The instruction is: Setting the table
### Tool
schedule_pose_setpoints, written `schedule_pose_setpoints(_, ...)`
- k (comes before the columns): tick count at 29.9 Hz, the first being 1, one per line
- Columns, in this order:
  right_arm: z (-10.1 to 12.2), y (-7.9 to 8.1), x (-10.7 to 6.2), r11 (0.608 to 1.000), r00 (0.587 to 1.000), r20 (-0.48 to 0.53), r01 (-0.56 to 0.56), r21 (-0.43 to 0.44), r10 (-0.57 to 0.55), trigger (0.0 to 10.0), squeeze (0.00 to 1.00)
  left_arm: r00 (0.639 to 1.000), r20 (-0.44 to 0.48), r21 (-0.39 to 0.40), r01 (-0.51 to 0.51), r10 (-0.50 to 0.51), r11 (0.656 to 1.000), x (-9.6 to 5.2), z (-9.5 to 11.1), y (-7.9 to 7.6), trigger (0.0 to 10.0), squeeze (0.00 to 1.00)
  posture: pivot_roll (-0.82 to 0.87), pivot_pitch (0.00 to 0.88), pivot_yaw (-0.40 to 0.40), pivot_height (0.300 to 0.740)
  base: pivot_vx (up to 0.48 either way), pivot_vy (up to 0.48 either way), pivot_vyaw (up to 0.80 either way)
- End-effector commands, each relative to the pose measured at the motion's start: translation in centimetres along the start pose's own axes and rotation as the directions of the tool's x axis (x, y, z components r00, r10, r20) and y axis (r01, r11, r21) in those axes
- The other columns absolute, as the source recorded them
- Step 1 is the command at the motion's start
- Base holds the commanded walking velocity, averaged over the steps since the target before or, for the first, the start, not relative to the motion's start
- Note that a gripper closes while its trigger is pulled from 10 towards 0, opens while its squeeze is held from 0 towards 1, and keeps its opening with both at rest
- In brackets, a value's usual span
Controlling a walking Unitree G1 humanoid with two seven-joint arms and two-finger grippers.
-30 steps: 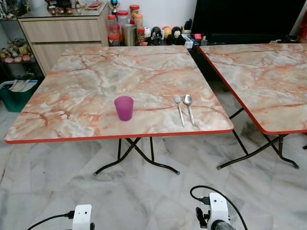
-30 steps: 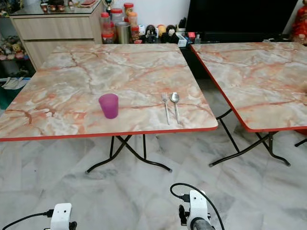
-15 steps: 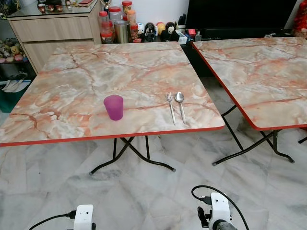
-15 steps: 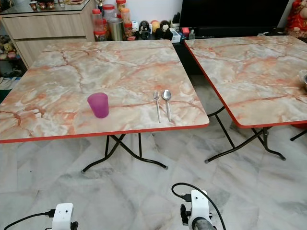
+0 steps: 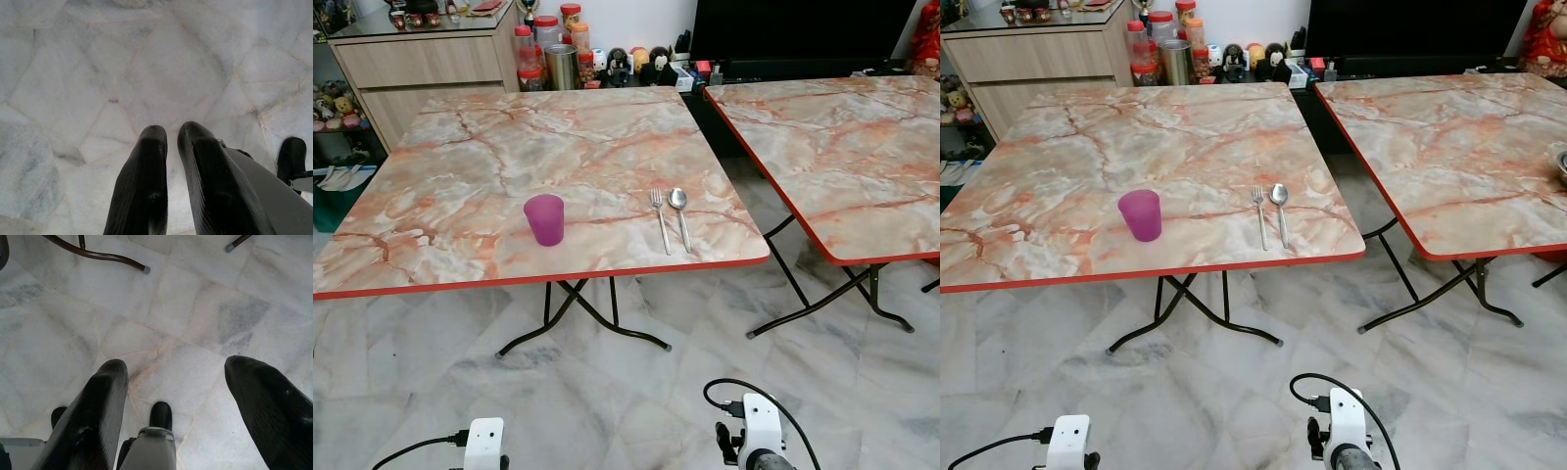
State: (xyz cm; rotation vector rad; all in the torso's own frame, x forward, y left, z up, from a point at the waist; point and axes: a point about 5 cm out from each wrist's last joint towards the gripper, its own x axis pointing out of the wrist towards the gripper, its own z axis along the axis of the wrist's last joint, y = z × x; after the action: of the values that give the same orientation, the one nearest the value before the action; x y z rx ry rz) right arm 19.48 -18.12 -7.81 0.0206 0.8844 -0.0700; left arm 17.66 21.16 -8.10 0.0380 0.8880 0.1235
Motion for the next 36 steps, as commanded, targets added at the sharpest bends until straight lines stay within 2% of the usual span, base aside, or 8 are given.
schedule_pose_setpoints(1,0.37,0.13,0.05,1.0,1.0,0.019,-0.003,-0.021,0.003,10.0,0.0,1.0,-0.012,0.012,0.0,0.0,1.0,0.06,0.06,0.02,10.0,0.0,0.04,0.0,-0.003,0.714,0.0,0.0,0.0)
schedule_pose_setpoints(5,0.39,0.13,0.05,1.0,1.0,0.022,-0.002,-0.012,0.003,10.0,0.0,1.0,-0.014,0.004,0.0,0.0,1.0,0.04,-0.02,0.02,10.0,0.0,0.03,0.0,-0.002,0.714,0.195,0.0,0.77)
schedule_pose_setpoints(7,0.45,-0.02,0.06,1.0,1.0,0.022,0.005,0.012,-0.005,10.0,0.0,1.0,-0.019,0.005,0.0,0.0,1.0,0.02,-0.12,0.03,10.0,0.0,0.03,0.0,-0.002,0.714,0.287,0.0,0.0)
schedule_pose_setpoints(20,0.42,-0.01,0.05,1.0,1.0,0.022,-0.002,-0.011,0.002,10.0,0.0,1.0,-0.023,0.013,0.002,-0.001,1.0,0.0,-0.23,0.05,10.0,0.0,0.03,0.0,-0.003,0.714,0.297,0.0,0.0)
schedule_pose_setpoints(22,0.32,0.09,0.03,1.0,1.0,0.02,-0.007,-0.029,0.007,10.0,0.0,1.0,-0.027,0.026,0.001,0.0,1.0,-0.01,-0.25,0.14,10.0,0.0,0.03,0.0,0.002,0.714,0.356,0.0,0.8)
schedule_pose_setpoints(26,0.15,0.14,-0.01,1.0,1.0,0.019,-0.003,0.011,0.003,10.0,0.0,0.999,-0.032,0.028,-0.009,0.009,1.0,-0.02,-0.32,0.29,10.0,0.0,0.03,0.0,0.003,0.714,0.369,0.0,0.2)
schedule_pose_setpoints(36,0.23,0.11,0.0,1.0,1.0,0.023,-0.001,-0.01,0.002,10.0,0.0,0.999,-0.032,0.043,0.0,0.001,0.999,-0.02,-0.29,0.29,10.0,0.0,0.04,0.0,-0.003,0.714,0.32,0.0,0.0)
